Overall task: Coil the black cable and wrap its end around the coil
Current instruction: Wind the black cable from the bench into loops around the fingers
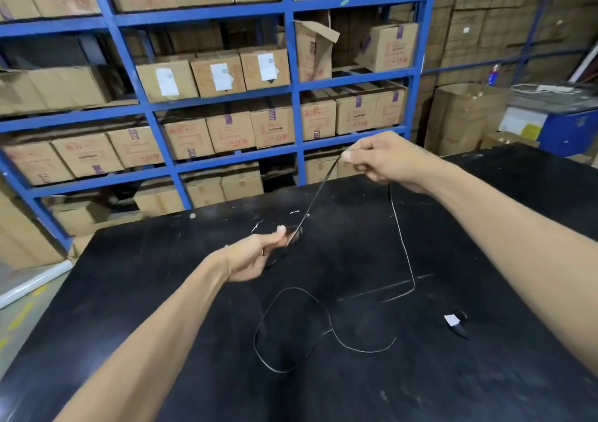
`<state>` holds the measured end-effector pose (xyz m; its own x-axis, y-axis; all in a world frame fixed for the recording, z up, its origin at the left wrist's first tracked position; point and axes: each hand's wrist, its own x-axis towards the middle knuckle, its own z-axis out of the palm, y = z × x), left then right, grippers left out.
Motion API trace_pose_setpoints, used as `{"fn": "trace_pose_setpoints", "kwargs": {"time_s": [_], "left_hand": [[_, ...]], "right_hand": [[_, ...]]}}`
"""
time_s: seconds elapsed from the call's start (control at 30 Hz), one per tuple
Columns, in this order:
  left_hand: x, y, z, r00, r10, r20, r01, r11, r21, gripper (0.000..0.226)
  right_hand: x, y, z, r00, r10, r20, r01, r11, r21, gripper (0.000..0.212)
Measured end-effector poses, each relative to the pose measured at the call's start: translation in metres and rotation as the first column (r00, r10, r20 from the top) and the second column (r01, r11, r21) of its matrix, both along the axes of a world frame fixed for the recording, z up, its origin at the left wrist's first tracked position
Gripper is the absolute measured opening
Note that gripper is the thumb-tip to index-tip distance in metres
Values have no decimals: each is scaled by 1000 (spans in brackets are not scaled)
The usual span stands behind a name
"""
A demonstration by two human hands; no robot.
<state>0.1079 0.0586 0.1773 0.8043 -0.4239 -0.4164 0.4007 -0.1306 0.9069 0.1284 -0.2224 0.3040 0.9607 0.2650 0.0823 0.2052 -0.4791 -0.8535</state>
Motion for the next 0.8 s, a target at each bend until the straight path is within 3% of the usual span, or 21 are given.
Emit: {"fn": "trace_pose_setpoints", "kwargs": {"time_s": [0.1,0.2,0.3,0.37,0.43,0.53,0.67,0.8], "left_hand": [[-13,-18,1,996,-82,-30,77,988,-133,46],[-25,-36,10,992,-114,-57,93,952,-292,46],[-30,-44,10,978,-204,-44,176,921,-348,48],[-31,-45,4,968,-242,-63,207,916,-343,47],[-30,-40,-3,972,-220,-85,177,920,-350,49],[-28,-30,-12,982,-129,-140,66,920,-387,51],[-34,-33,-12,964,-230,-136,166,914,-370,50],[-42,-46,-2,930,-365,-53,301,834,-462,54]], "right_hand": [[27,-6,3,982,-188,31,185,980,67,16],[41,-4,-12,956,-290,39,287,956,63,21],[41,6,-34,949,-304,82,296,950,99,19],[39,13,-41,920,-349,178,308,925,223,11],[36,18,-36,883,-368,293,252,896,367,5],[34,19,-23,842,-369,393,186,883,431,8],[42,19,-20,885,-272,379,163,942,294,8],[50,24,-32,938,-220,269,198,974,108,18]]}}
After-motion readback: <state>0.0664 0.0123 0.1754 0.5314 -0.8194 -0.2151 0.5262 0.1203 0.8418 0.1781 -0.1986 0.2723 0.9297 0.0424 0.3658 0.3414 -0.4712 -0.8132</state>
